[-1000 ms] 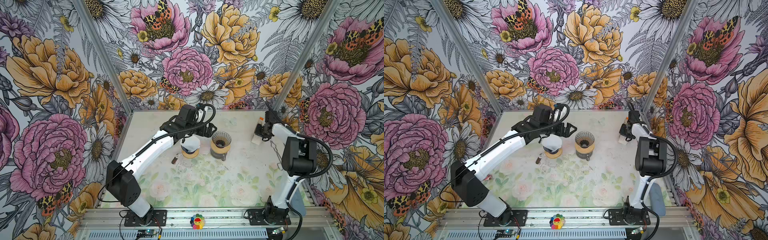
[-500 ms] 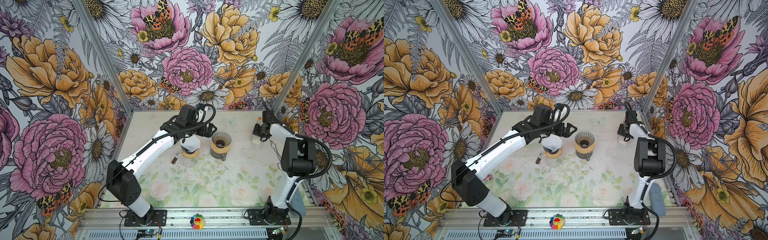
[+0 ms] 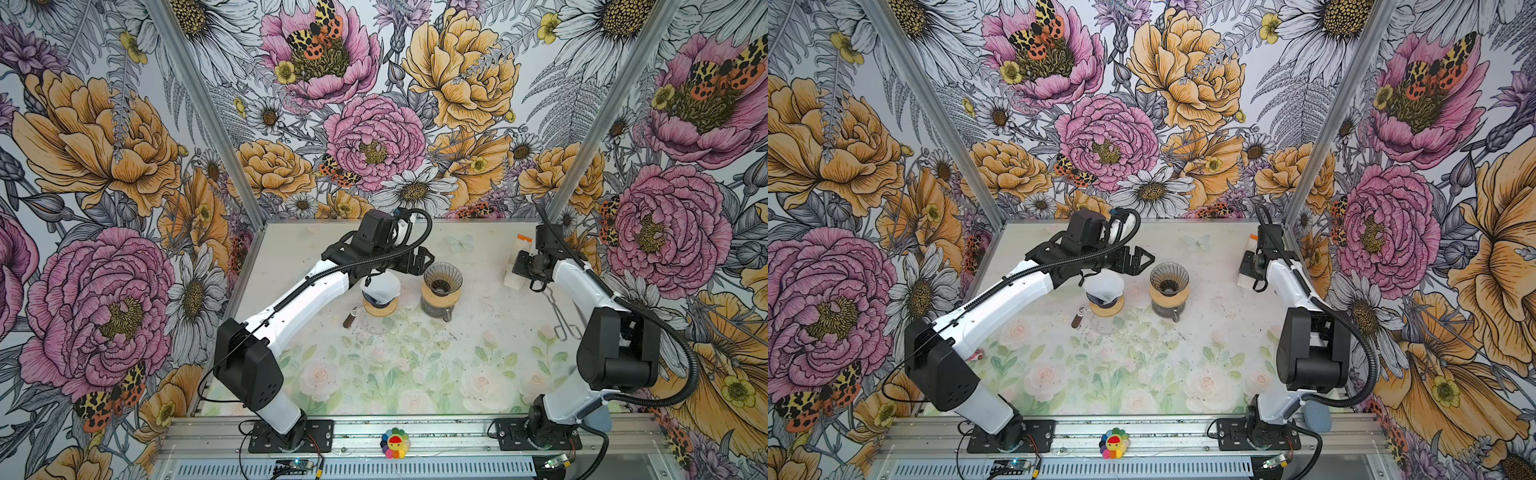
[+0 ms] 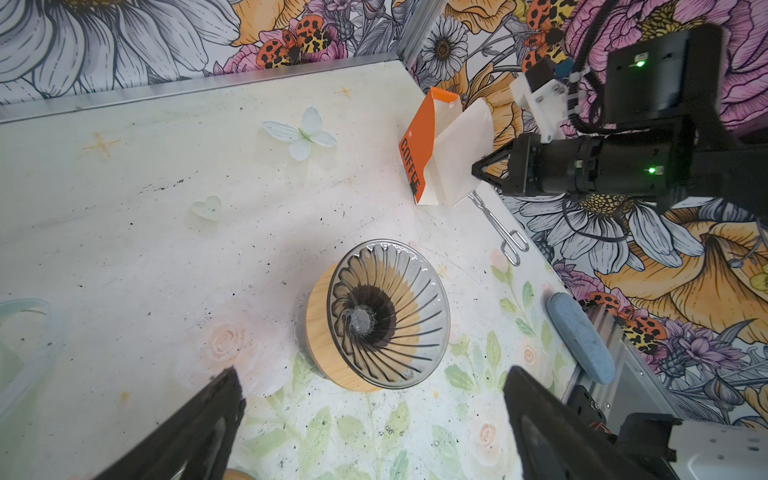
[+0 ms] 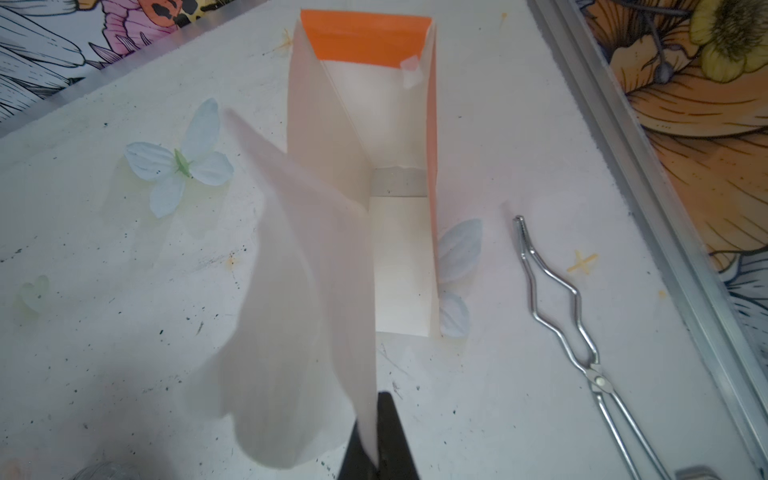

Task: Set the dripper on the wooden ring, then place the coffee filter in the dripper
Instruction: 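Pull the white paper filter up out of the coffee bag with the right gripper, then carry the paper filter over the glass dripper with the right gripper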

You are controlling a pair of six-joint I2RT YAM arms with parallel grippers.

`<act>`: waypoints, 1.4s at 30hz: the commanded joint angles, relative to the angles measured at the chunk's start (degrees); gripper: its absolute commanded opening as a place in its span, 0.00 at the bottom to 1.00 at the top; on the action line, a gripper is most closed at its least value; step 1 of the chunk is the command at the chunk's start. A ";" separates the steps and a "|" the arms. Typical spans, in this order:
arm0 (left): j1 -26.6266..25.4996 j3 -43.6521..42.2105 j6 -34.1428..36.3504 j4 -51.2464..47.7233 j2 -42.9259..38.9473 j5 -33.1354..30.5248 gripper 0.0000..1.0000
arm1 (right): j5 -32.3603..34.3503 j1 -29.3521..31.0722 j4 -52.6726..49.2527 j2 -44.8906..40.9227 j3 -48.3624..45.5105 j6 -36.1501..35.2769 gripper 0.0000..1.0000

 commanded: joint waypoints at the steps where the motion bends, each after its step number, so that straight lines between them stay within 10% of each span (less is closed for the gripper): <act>1: -0.29 2.01 -0.59 1.64 0.19 1.29 0.99 | -3.41 0.52 -4.80 -5.79 0.12 -1.64 0.00; 17: 0.38 2.42 1.55 0.36 -1.89 1.54 0.99 | -28.40 5.95 -28.79 -16.89 14.05 -8.05 0.00; 42: 0.20 0.69 2.04 -1.49 -1.53 5.48 0.99 | -15.21 25.37 -45.69 2.97 35.41 -5.42 0.00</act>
